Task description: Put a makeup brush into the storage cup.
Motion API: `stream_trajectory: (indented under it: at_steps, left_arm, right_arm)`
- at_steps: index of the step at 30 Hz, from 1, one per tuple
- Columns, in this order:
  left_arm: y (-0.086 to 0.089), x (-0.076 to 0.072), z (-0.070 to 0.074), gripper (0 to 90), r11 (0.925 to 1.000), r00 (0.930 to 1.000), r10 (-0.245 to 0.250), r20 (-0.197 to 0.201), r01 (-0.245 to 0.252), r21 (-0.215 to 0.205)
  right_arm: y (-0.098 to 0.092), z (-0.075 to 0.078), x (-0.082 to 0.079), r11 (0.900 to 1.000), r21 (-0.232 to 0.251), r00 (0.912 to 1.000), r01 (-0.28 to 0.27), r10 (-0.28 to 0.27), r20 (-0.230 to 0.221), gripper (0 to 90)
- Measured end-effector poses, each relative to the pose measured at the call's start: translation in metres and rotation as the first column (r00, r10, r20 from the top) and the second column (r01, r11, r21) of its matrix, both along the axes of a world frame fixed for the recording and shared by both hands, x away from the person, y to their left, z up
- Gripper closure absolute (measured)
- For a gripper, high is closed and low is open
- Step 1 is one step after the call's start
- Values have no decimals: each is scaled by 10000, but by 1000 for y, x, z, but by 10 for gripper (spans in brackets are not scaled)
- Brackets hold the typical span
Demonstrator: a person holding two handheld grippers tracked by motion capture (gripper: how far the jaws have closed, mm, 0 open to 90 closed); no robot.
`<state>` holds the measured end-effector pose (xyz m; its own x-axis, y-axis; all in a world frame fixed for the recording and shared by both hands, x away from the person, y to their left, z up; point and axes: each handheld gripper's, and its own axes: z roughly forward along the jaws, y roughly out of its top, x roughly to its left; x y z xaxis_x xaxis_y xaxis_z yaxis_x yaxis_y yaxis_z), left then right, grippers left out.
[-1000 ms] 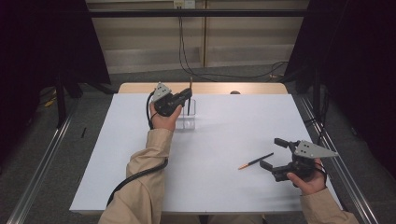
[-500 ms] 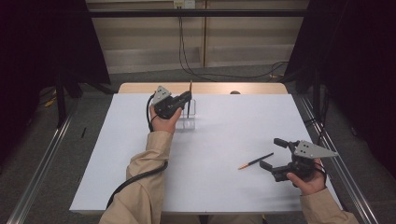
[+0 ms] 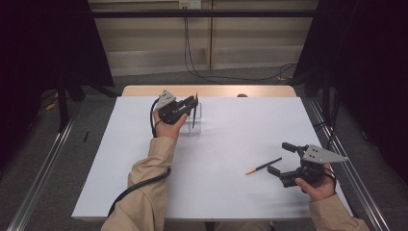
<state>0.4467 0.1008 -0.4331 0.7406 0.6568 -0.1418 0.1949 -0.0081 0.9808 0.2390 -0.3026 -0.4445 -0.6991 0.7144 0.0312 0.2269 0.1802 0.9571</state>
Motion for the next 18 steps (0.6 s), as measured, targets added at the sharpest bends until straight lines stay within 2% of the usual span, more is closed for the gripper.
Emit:
stream_trajectory:
  at_steps: [2,7,8,12,14,18]
  left_arm:
    - [1,0,1,583,10000,10000,-40,32,40,47]
    - [5,-1,5,415,9996,9999,-141,-73,139,-247]
    - [6,-2,6,390,9997,9999,-164,-6,164,-199]
    - [10,-5,10,331,9992,9995,-314,62,315,-230]
    - [12,-7,11,302,9993,9992,-358,173,359,-51]
    - [16,-11,12,255,9986,9985,-500,212,503,-137]
  right_arm:
    - [0,0,0,10000,-4,10000,-21,21,17,0]
    - [0,0,0,10000,-13,10000,-8,8,1,0]
    - [0,0,0,10000,-7,10000,-14,14,2,0]
    - [1,0,0,10000,-21,10000,-37,37,-7,0]
    - [1,0,0,10000,-17,10000,-18,18,8,0]
    - [2,0,0,10000,-26,10000,-39,39,11,0]
